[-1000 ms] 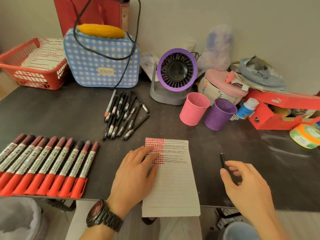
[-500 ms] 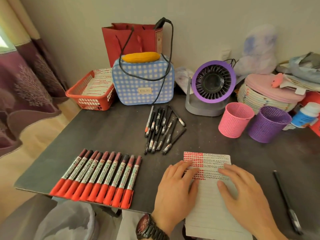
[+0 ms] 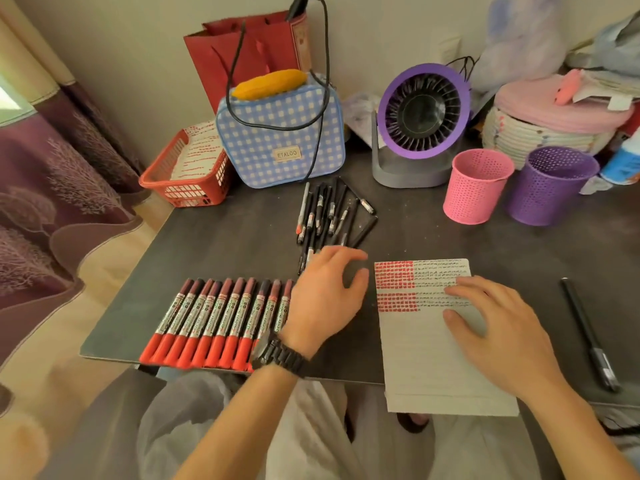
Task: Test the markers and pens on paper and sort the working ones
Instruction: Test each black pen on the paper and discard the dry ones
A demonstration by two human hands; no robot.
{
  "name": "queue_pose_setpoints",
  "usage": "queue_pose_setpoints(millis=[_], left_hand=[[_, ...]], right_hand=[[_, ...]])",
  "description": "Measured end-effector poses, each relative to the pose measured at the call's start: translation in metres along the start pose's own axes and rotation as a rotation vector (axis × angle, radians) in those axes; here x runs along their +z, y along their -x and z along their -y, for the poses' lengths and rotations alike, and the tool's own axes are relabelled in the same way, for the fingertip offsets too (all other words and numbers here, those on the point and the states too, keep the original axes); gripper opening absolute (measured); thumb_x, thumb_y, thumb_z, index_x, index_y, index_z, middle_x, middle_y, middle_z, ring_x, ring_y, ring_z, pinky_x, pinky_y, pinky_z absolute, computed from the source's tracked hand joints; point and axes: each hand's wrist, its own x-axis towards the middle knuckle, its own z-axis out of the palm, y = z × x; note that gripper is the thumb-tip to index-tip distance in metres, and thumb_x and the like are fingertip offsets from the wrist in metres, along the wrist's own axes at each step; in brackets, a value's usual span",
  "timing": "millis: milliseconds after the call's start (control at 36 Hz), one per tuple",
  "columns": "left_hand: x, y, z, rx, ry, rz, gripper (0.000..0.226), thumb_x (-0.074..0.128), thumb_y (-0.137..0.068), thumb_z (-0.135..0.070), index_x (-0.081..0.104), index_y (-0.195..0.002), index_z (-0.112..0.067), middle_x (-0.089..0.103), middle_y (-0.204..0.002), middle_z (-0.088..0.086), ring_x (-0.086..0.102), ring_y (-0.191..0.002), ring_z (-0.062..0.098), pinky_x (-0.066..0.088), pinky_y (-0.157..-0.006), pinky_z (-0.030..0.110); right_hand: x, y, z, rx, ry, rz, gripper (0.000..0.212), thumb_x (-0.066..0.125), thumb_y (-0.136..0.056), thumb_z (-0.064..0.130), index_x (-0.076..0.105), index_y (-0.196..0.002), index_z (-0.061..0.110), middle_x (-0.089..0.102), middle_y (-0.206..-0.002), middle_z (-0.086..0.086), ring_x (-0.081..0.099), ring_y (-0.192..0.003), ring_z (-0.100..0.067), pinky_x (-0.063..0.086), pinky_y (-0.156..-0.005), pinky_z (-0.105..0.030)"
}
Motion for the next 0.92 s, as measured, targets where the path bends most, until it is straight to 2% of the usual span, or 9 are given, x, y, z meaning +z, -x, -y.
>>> queue_pose_setpoints(millis=[56,139,250,306,361,444,611,750,917], left_hand=[[-0.017,-0.021,0.011,-0.086,-0.065,-0.061,0.026,0.058,-0.095,-0.039,0.064,-0.120,-0.034,0.058,-0.125,-0.012,0.054,-0.117,0.012,0.046,-0.092,0.030],[-0.040,-0.054,0.033,-0.257,-0.148,-0.055,0.029,0.056,-0.095,-0.040,0.061,-0.123,-0.032,0.058,-0.123,-0.005,0.056,-0.115,0.021,0.047,-0.089,0.037],[-0.055,-0.088,0.061,-0.418,-0.271,0.047,0.046,0.054,-0.097,-0.047,0.055,-0.136,-0.022,0.053,-0.139,0.002,0.055,-0.123,0.027,0.048,-0.097,0.043],[-0.056,-0.099,0.070,-0.460,-0.304,0.098,0.051,0.052,-0.096,-0.053,0.056,-0.137,-0.021,0.055,-0.139,0.003,0.056,-0.121,0.027,0.048,-0.097,0.042],[-0.055,-0.106,0.075,-0.484,-0.304,0.114,0.047,0.051,-0.095,-0.057,0.063,-0.126,-0.024,0.064,-0.127,0.002,0.061,-0.106,0.025,0.049,-0.087,0.037],[-0.050,-0.109,0.077,-0.490,-0.313,0.099,0.038,0.051,-0.093,-0.060,0.070,-0.108,-0.031,0.069,-0.104,-0.002,0.057,-0.085,0.021,0.046,-0.076,0.033],[-0.049,-0.105,0.078,-0.512,-0.238,0.046,0.026,0.058,-0.090,-0.053,0.073,-0.101,-0.034,0.067,-0.096,-0.003,0.062,-0.088,0.024,0.052,-0.078,0.034],[-0.055,-0.103,0.084,-0.564,-0.139,0.022,0.025,0.061,-0.090,-0.048,0.074,-0.102,-0.030,0.067,-0.097,-0.001,0.062,-0.089,0.023,0.049,-0.076,0.032],[-0.068,-0.087,0.090,-0.583,0.030,-0.124,0.020,0.056,-0.089,-0.042,0.071,-0.083,-0.029,0.074,-0.084,-0.007,0.069,-0.081,0.020,0.059,-0.078,0.040]], right_hand=[[0.000,-0.001,0.000,0.007,-0.004,0.007,0.034,0.064,-0.093,0.039,0.065,-0.127,0.033,0.053,-0.143,0.015,0.041,-0.133,-0.011,0.037,-0.109,-0.041],[-0.001,-0.001,0.000,0.015,-0.012,0.007,0.035,0.064,-0.093,0.040,0.065,-0.127,0.034,0.052,-0.143,0.016,0.040,-0.134,-0.010,0.036,-0.111,-0.040],[-0.001,-0.002,0.000,0.022,-0.022,-0.001,0.033,0.065,-0.093,0.040,0.065,-0.125,0.037,0.052,-0.141,0.019,0.040,-0.133,-0.008,0.037,-0.110,-0.040],[-0.001,-0.002,-0.001,0.023,-0.029,-0.013,0.031,0.066,-0.092,0.041,0.066,-0.124,0.038,0.053,-0.139,0.021,0.040,-0.132,-0.006,0.038,-0.108,-0.040],[0.000,-0.003,-0.001,0.018,-0.036,-0.027,0.030,0.067,-0.091,0.040,0.067,-0.121,0.038,0.054,-0.136,0.023,0.040,-0.130,-0.004,0.038,-0.107,-0.039],[0.001,-0.002,-0.003,0.017,-0.039,-0.036,0.028,0.070,-0.090,0.037,0.068,-0.118,0.040,0.055,-0.131,0.025,0.042,-0.129,-0.003,0.038,-0.106,-0.038],[0.001,-0.003,-0.001,0.011,-0.048,-0.058,0.026,0.073,-0.088,0.035,0.069,-0.114,0.040,0.051,-0.125,0.031,0.041,-0.126,0.000,0.034,-0.103,-0.034],[0.000,-0.003,0.000,0.007,-0.046,-0.067,0.026,0.075,-0.087,0.033,0.070,-0.112,0.040,0.051,-0.123,0.032,0.042,-0.126,0.000,0.034,-0.100,-0.032],[0.001,-0.002,0.003,0.030,-0.049,-0.080,0.030,0.081,-0.083,0.028,0.073,-0.109,0.039,0.055,-0.124,0.029,0.049,-0.124,-0.005,0.034,-0.097,-0.030]])
